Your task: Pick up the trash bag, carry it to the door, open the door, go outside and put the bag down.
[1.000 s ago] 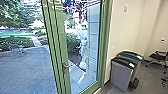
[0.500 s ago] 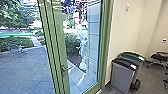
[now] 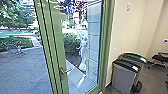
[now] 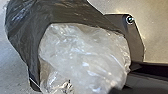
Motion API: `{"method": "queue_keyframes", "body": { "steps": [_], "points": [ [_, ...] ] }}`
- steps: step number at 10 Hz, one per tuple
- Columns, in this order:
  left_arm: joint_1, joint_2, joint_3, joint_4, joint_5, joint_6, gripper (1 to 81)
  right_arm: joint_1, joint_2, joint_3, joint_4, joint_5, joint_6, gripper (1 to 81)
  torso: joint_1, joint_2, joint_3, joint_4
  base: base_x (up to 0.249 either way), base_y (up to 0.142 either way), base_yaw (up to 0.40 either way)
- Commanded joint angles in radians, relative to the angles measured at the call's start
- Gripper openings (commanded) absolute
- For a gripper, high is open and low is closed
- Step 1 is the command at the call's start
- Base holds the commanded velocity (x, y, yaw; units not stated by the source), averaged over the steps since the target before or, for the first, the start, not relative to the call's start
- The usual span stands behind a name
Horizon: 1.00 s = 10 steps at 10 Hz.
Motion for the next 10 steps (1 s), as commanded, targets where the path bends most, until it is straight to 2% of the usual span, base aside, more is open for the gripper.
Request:
{"method": "queue_keyframes", "body": {
  "steps": [1,10],
  "points": [
    [-0.05,0.0,0.002,0.002,0.056,0.008,1.0,0.043,0.005,-0.001,0.004,-0.059,-0.001,81.1,0.001,0.0,0.0,0.0,0.116,0.0,0.0],
    [-0.05,0.002,0.002,0.002,0.056,0.011,1.0,0.048,0.007,0.0,-0.001,-0.059,-0.001,81.1,0.001,0.0,0.0,0.0,0.116,0.0,0.0]
  ]
}}
